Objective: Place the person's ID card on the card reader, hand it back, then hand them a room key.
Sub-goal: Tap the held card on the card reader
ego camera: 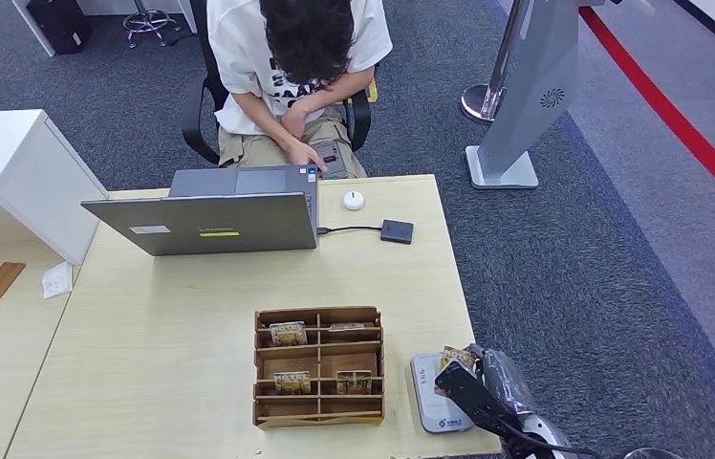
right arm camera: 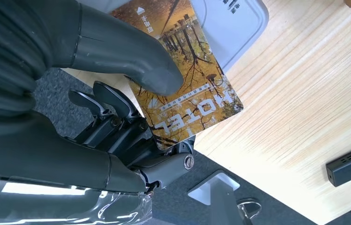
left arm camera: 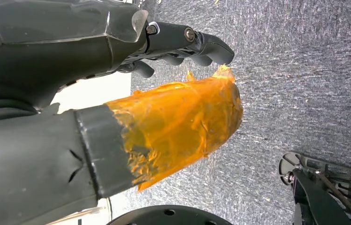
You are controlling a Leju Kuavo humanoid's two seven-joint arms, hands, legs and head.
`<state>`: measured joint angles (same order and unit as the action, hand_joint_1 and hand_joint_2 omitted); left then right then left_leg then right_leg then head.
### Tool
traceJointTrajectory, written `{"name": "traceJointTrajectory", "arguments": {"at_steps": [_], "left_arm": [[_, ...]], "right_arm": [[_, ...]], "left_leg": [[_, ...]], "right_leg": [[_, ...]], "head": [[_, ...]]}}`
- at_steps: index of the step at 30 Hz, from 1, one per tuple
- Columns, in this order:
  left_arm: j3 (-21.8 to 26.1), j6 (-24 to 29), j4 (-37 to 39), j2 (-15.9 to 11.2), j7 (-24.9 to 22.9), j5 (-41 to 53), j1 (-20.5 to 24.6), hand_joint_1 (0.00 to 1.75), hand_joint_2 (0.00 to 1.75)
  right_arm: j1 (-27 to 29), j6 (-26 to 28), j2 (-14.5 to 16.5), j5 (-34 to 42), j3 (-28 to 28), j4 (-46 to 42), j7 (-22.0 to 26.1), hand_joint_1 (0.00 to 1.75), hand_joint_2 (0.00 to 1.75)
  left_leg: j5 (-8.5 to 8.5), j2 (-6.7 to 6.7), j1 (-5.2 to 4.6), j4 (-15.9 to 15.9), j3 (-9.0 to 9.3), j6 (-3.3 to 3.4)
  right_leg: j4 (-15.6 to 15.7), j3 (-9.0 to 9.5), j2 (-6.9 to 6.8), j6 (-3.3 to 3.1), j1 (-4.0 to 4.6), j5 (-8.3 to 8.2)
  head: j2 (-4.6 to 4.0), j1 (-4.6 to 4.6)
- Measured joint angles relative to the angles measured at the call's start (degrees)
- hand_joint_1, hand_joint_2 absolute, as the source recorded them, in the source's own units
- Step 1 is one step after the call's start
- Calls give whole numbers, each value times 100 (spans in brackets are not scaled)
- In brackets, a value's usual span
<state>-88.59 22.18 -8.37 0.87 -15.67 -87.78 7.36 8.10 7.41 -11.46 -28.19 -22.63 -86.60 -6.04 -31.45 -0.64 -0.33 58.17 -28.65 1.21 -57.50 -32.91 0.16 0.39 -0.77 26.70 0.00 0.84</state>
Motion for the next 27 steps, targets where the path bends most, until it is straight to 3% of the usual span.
{"name": "traceJointTrajectory", "arguments": {"at_steps": [27], "left_arm": [[0, 22, 0, -2, 2, 3, 0, 0, 0]], "right_arm": [[-30, -29, -245, 84, -245, 10, -44, 175, 175]], "left_leg": [[0, 0, 0, 0, 7, 0]], "right_leg": [[0, 6, 0, 0, 0, 0]], "head": [[0, 0]]}}
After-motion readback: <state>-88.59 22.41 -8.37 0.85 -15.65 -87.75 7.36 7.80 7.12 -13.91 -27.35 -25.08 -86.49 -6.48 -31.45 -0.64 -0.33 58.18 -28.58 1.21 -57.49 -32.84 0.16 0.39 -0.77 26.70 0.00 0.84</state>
